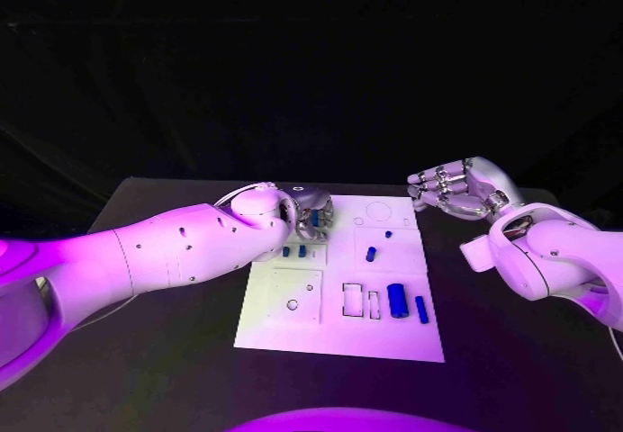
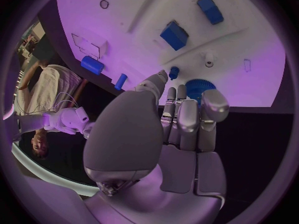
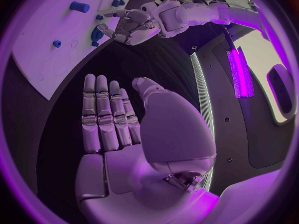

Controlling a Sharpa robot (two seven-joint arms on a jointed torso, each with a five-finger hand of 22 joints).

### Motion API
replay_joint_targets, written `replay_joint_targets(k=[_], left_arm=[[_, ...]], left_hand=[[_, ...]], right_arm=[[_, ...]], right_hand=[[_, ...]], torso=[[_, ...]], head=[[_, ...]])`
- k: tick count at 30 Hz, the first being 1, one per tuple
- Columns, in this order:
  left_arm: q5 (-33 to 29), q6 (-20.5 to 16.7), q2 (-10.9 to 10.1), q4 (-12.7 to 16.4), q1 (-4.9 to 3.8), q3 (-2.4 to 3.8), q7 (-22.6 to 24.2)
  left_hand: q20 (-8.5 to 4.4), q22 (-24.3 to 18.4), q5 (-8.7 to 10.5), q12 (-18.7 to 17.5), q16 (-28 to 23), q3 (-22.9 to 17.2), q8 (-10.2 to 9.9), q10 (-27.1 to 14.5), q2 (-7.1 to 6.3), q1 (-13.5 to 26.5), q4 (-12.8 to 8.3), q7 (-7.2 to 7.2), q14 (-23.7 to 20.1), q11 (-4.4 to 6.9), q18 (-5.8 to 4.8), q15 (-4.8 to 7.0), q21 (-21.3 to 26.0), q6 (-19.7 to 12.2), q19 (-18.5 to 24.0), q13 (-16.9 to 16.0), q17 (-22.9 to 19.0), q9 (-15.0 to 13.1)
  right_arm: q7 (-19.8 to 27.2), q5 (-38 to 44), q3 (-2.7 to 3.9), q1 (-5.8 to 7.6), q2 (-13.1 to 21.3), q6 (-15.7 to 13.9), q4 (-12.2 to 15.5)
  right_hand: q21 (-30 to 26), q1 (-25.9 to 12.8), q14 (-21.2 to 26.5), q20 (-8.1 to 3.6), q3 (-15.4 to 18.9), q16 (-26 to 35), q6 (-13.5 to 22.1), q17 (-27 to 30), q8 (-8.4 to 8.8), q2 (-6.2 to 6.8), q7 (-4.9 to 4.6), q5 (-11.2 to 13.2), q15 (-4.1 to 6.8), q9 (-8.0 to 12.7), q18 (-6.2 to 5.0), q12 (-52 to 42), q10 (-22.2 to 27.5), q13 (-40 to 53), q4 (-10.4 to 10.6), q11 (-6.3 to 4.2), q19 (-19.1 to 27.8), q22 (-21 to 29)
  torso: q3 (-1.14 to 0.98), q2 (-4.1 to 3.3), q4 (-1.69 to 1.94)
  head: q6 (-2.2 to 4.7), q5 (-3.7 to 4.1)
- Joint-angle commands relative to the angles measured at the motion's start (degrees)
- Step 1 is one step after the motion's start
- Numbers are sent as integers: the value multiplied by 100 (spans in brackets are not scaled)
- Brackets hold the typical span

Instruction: Assemble the parts on the task board

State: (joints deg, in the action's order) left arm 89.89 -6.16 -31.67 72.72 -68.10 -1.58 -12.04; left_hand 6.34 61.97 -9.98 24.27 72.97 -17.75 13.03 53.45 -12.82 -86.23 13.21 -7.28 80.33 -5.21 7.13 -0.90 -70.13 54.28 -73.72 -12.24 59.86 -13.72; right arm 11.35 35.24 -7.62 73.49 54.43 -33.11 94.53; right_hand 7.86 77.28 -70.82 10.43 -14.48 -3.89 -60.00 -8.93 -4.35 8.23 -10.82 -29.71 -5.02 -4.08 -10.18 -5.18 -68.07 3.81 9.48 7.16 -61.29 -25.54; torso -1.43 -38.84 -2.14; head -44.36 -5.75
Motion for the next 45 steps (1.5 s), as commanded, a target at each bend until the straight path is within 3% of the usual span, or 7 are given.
replay_joint_targets(k=[1, 17, 40, 45], left_arm=[[84, 205, 49, -34, 19, 4, -18], [87, 283, 102, -131, 53, 6, 54], [-38, 337, 173, -293, 110, 10, 176], [-105, 265, 171, -299, 115, 10, 200]], left_hand=[[-9, 53, -10, -46, 51, -23, -32, 79, 88, -32, -30, 2, 44, 1, -95, 5, -51, 65, -51, 35, 30, 23], [-94, 409, -16, -249, 249, -502, -129, 653, 206, -238, -212, 18, 144, 127, -153, 110, -350, 415, -178, 212, 140, 150], [-98, 443, -6, -440, 277, -717, -227, 821, 219, -170, -294, 7, 142, 130, -155, 113, -384, 521, -145, 288, 106, 211], [-109, 508, -6, -490, 312, -794, -213, 994, 290, -128, -323, 24, 158, 162, -165, 139, -434, 678, -170, 292, 125, 208]], right_arm=[[49, 16, 0, -4, -6, 71, 13], [53, 16, 1, -4, -12, 73, 15], [58, 16, 1, -4, -32, 88, 13], [54, 16, 1, -4, -31, 89, 13]], right_hand=[[-19, -47, 41, 44, -22, 26, 35, 5, 38, -7, -25, -40, 12, 6, -21, 20, -6, -6, -18, 25, -6, 6], [-19, -47, 41, 44, -22, 26, 35, 5, 38, -7, -25, -40, 12, 6, -21, 20, -6, -6, -18, 25, -6, 6], [-22, -40, 41, 44, -37, 24, 37, 13, 37, -19, -25, -48, 13, 5, -22, 23, -4, -6, -29, 25, -9, 19], [-22, -40, 41, 44, -37, 24, 37, 13, 37, -19, -25, -48, 13, 5, -22, 23, -4, -6, -29, 25, -9, 19]], torso=[[-1, 4, 2], [-1, 8, 6], [-8, 9, 0], [-7, 7, 0]], head=[[-1, 2], [-15, 7], [-26, 2], [-20, 9]])
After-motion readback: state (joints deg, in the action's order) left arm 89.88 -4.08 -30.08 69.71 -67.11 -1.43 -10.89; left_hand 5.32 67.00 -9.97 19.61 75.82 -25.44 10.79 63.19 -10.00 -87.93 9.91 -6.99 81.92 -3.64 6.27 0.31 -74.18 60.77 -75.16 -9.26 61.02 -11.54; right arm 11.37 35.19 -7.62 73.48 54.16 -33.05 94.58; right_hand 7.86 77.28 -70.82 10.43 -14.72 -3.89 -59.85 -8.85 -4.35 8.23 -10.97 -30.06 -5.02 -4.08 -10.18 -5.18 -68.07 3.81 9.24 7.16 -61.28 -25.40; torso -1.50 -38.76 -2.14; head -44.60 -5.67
